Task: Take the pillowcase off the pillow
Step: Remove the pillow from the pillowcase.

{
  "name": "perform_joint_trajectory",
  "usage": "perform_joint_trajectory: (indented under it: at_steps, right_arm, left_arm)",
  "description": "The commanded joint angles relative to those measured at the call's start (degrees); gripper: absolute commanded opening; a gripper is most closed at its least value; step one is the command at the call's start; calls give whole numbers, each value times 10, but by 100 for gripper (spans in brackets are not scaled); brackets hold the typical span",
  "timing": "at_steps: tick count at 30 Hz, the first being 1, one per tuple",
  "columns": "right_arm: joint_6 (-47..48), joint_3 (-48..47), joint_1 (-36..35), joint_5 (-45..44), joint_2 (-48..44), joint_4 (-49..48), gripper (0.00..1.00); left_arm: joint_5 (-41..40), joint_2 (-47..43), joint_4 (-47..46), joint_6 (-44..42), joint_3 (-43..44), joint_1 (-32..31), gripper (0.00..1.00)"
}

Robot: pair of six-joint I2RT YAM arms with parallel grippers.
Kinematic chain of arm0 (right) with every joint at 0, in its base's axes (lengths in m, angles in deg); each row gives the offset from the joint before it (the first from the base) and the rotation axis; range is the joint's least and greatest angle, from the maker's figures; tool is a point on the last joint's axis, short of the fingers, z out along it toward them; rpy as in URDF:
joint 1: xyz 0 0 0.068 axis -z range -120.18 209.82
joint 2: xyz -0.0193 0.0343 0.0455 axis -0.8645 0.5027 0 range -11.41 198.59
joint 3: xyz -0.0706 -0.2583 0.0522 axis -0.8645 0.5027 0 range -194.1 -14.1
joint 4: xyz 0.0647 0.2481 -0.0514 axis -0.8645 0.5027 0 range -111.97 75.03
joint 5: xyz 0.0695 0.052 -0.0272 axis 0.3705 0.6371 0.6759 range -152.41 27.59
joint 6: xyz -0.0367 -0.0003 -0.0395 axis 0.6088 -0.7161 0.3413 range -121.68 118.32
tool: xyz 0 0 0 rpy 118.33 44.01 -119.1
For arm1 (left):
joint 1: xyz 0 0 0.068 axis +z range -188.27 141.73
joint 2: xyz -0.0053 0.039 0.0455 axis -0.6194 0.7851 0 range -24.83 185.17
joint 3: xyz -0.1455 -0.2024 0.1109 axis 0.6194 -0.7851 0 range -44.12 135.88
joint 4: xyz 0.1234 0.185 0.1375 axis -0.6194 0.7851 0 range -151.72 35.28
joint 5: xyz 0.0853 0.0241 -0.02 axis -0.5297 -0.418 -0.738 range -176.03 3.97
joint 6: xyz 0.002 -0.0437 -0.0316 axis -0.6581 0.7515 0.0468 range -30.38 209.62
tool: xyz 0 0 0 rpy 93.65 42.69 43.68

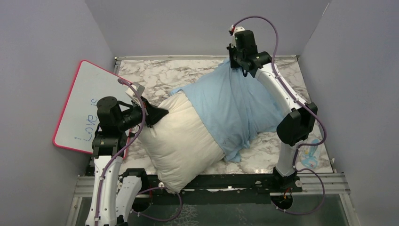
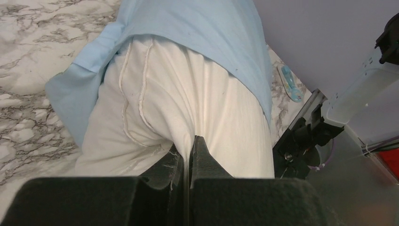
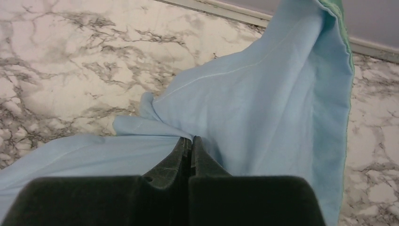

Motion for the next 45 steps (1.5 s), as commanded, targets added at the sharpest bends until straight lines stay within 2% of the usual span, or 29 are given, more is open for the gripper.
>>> perform_joint_trajectory:
  at_steps: [1,3,5,8,11,14,20,23,25,29,32,33,38,40,43,45]
  right_arm:
    - [-11,-47,61,-36,13,29,1]
    - [-5,-37,61,62,-4,32,5]
    - [-3,-20,58,143,-28,21,21]
    - [1,-7,42,198,-58,6,47]
    - [2,-11,20,226,-71,8,65]
    - [16,-14,-11,231,-68,19,72]
    - [53,-16,-74,227,-26,64,76]
    - [52,3,-82,187,-13,69,76]
    - [53,21,-83,143,-16,61,70]
    - [65,42,-82,9,-20,34,43]
    - [78,43,-80,-67,-14,14,9]
    - [80,41,-75,-79,-10,8,2]
    - [92,15,-50,-151,28,2,1]
    - [80,-7,-38,-150,42,23,1]
    - [63,-28,-37,-70,33,50,2]
    - [58,-19,-37,7,8,41,7]
  left_arm:
    - [30,-18,9,-13,29,-2,0]
    - [31,-15,9,-14,28,-2,0]
    - [31,-14,9,-15,30,-2,0]
    - [33,-13,9,-15,32,-2,0]
    - [33,-9,9,-13,34,-2,0]
    - [33,-8,10,-10,34,-2,0]
    - [30,-11,9,-8,33,-2,0]
    - [30,-13,9,-7,33,-2,0]
    - [31,-13,10,-7,33,-2,0]
    - [30,-13,10,-7,32,-2,0]
    - [27,-16,11,-7,30,-2,0]
    - [27,-16,11,-7,29,-2,0]
    - [26,-21,17,-8,29,-2,0]
    - [26,-23,22,-11,29,-2,0]
    - [23,-23,23,-15,27,-2,0]
    - [23,-20,24,-16,28,-2,0]
